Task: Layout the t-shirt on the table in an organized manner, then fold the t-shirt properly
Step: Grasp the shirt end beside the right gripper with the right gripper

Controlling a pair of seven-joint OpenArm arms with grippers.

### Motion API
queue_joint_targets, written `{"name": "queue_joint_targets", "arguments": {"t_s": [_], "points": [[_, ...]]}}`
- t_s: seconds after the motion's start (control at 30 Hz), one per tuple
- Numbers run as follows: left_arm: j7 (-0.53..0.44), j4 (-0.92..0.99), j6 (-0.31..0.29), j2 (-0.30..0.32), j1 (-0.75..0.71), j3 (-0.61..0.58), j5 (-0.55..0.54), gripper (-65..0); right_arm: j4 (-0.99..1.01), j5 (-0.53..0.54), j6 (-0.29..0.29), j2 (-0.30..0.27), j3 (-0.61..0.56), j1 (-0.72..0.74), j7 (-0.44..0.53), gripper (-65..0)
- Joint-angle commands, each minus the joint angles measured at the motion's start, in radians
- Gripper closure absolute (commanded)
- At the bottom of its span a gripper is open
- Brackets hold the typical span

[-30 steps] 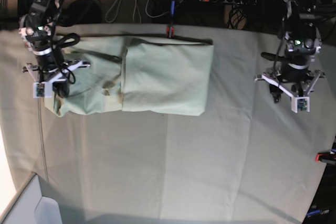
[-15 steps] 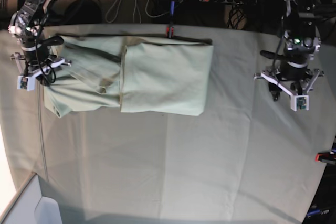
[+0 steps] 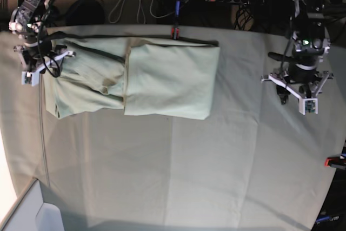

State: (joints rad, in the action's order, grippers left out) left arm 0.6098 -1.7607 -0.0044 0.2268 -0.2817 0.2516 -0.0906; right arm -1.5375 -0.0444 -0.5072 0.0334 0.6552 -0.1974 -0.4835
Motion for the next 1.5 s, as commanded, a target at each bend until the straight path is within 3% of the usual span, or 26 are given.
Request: {"name": "queue_joint_targets", "arguments": {"t_s": [0.0,0.27,0.53,0.67,0.8,0.93,1.1,1.33,1.47], "points": [[-0.021,-0.02,0.004,0.009,0.008,0.002,0.004,-26.7,-0.025,0.018,0.009,-0.01,0.013,0.019,0.027,-30.3],[-0.021,-0.02,0.004,0.009,0.003,0.007,0.004,-26.7,0.084,0.018,0.009,-0.06,0.018,0.111,0.021,-30.6],[-0.023,-0.02,0.004,0.009,-0.011,0.01,0.004,-26.7,0.323,0.018,0.009,-0.14,0.018,0.164,0.021,-30.6],[-0.023,-0.02,0.004,0.009,-0.011,0.008,0.004,-26.7,0.375,0.018,0.006,-0.146,0.018,0.167,0.021,-30.6],[-0.023,-0.02,0.004,0.009,-0.006,0.004,0.004,-26.7,0.372,0.018,-0.055,-0.143,-0.038,0.16,0.021,-29.8],[-0.023,-0.037,0.004,0.009,-0.009,0.004,0.004,-26.7,0.371,0.018,-0.084,-0.142,-0.074,0.135,0.024,-20.8],[-0.023,-0.04,0.004,0.009,-0.008,0.008,0.004,-26.7,0.371,0.019,-0.086,-0.14,-0.082,0.132,0.026,0.0],[-0.023,-0.04,0.004,0.009,-0.006,0.008,0.004,-26.7,0.309,0.022,-0.087,-0.138,-0.081,0.128,0.027,0.0],[-0.023,-0.04,0.004,0.009,-0.003,0.008,0.004,-26.7,0.176,0.021,-0.087,-0.092,-0.079,0.1,0.024,0.0]]}}
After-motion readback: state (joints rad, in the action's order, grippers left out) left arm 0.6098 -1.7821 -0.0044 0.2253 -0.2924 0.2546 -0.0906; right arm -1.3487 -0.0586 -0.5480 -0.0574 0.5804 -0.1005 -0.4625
